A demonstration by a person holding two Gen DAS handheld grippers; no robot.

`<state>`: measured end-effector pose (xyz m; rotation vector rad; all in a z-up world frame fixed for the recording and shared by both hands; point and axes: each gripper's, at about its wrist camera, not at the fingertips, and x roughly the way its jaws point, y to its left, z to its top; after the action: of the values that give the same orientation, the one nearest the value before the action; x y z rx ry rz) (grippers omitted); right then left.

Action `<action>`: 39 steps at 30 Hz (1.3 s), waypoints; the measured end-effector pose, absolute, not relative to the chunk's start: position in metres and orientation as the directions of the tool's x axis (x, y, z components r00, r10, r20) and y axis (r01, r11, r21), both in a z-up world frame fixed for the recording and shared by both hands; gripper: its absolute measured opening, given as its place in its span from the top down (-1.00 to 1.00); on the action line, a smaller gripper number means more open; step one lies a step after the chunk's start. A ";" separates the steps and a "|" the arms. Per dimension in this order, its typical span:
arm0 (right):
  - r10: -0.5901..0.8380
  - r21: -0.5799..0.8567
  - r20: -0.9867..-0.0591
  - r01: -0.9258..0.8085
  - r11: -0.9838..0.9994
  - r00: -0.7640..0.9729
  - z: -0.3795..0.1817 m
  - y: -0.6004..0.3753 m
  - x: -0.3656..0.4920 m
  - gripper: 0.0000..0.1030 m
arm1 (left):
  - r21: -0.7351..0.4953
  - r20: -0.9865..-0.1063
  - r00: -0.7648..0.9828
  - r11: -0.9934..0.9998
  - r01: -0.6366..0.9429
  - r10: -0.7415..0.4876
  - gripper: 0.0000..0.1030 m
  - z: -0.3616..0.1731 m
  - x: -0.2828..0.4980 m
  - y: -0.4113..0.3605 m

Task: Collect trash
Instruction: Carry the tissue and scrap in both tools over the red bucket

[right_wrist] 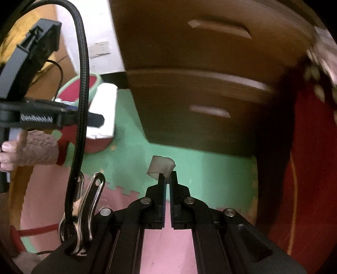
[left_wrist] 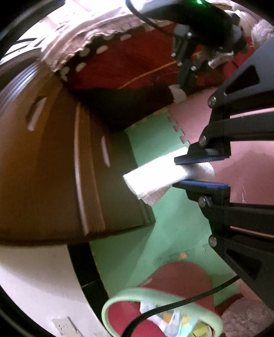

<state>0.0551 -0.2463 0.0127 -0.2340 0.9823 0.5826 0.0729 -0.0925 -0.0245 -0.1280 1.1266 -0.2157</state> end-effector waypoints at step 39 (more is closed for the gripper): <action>0.508 0.159 -0.789 -0.684 0.712 0.345 0.092 0.008 0.051 0.93 | -0.132 -0.827 0.562 0.977 -0.167 -0.015 0.71 0.063 0.025 0.126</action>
<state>0.0505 0.0082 0.0924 -0.2129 0.9386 0.7809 0.0246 0.1265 0.0633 -0.2046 0.9716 0.0901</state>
